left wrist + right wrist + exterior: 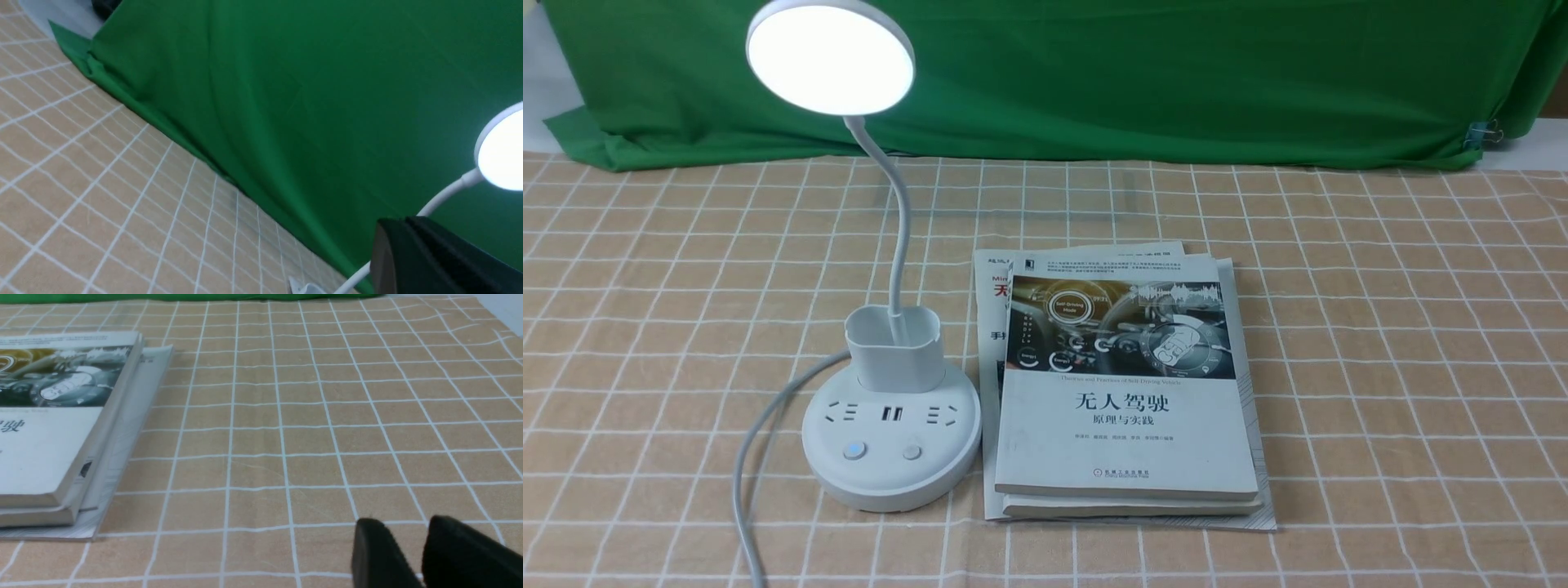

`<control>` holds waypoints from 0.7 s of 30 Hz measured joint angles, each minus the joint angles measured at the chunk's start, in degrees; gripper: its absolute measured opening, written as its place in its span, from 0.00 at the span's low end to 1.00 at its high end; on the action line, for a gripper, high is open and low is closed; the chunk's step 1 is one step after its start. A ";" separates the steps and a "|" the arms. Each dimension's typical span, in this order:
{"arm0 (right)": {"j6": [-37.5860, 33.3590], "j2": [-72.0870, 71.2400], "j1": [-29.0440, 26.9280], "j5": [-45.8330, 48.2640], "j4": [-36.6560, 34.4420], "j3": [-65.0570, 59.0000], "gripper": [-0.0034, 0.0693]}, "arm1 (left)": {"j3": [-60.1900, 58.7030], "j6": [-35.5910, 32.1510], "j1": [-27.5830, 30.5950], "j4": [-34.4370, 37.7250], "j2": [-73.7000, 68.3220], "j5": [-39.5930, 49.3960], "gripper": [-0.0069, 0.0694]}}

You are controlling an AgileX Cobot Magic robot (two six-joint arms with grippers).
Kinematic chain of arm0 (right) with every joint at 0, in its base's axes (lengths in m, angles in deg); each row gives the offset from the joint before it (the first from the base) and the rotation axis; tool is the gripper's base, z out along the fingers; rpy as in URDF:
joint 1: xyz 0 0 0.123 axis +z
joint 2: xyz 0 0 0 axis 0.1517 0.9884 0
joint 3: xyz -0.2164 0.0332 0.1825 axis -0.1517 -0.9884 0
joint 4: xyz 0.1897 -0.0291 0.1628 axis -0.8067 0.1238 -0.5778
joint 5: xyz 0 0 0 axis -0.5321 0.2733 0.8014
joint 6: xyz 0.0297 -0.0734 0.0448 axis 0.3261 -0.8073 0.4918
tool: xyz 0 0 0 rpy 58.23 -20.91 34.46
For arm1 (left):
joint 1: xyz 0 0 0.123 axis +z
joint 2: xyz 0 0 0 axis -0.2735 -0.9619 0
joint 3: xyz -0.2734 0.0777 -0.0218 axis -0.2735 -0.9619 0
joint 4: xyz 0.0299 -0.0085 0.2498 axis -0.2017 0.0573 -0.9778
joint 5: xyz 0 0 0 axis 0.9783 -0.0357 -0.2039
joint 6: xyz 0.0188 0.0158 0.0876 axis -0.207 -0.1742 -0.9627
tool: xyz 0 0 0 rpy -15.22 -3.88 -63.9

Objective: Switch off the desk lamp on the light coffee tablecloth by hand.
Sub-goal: 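Press the power button on the round power strip under the lamp with the left gripper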

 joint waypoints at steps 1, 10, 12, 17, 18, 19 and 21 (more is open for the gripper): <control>0.00 0.00 0.00 0.00 0.00 0.00 0.38 | 0.06 0.52 0.00 0.12 0.00 0.47 0.09; 0.00 0.00 0.00 0.00 0.00 0.00 0.38 | 17.75 0.55 -0.06 -6.62 -17.23 32.73 0.09; 0.00 0.00 0.00 0.00 0.00 0.00 0.38 | 21.41 -0.35 -0.06 -8.56 -22.82 37.47 0.09; 0.00 0.00 0.00 0.00 0.00 0.00 0.38 | 30.23 -10.34 -0.06 -10.53 -40.56 46.76 0.09; 0.00 0.00 0.00 0.00 0.00 0.00 0.38 | 31.29 -11.54 -0.06 -10.55 -43.11 47.49 0.09; 0.00 0.00 0.00 0.00 0.00 0.00 0.38 | 32.60 -12.89 -0.06 -10.60 -46.26 48.29 0.09; 0.00 0.00 0.00 0.00 0.00 0.00 0.38 | 35.04 -15.19 -0.06 -10.71 -51.74 49.52 0.09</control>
